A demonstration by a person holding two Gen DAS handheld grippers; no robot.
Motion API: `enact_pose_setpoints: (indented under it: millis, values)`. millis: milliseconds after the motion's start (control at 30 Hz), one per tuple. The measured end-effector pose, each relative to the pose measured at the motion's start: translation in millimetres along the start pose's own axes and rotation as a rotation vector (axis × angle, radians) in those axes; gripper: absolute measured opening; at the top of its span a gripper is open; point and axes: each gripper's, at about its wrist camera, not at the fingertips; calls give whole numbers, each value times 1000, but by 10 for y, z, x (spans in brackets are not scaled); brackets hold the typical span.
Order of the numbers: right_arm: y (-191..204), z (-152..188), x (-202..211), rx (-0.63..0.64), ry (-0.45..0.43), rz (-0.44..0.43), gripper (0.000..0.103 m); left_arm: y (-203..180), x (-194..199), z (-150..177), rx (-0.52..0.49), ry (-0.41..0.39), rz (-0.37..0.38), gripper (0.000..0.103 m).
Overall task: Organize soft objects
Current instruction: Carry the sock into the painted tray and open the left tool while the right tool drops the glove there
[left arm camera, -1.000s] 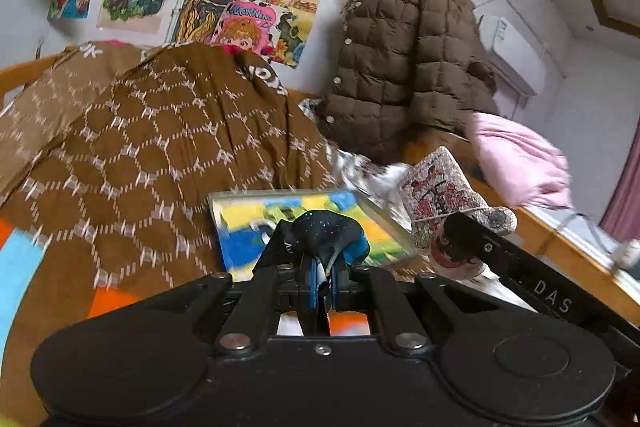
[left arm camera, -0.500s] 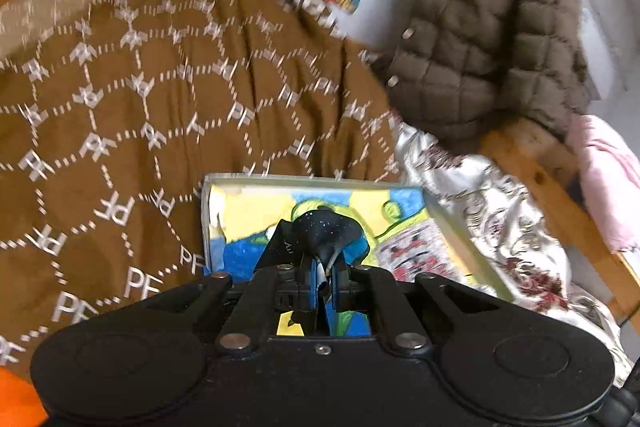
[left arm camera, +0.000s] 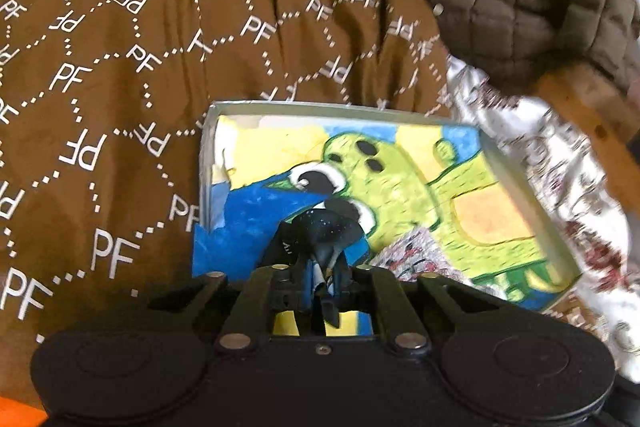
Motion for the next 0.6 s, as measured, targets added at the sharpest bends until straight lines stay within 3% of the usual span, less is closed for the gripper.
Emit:
enact_pose_setpoints:
  millis: [67, 133, 200, 333, 367, 500, 600]
  values:
    - [18, -5, 19, 22, -7, 10, 22, -20, 3, -9, -17, -2, -35, 22]
    - [50, -36, 40, 55, -27, 9, 33, -11, 28, -30, -18, 4, -56, 41]
    - [92, -81, 98, 81, -36, 15, 48, 3, 88, -43, -21, -9, -81, 50]
    - [176, -199, 202, 124, -65, -4, 50, 45, 283, -105, -22, -46, -94, 65]
    - [213, -217, 261, 138, -73, -6, 55, 57, 337, -113, -13, -58, -99, 66]
    - [314, -318, 564, 181, -136, 2, 80, 73, 616, -76, -9, -131, -117, 72]
    - [410, -354, 777, 210, -163, 0, 87, 14, 919, 32, -61, -243, -180, 86]
Point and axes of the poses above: each gripper's, at about its wrist camera, not at the fingertips, and x roughly against the way its jaws point, y to its left, z to its underside, and after that the axes turned 3 degrees about -z, right-handed
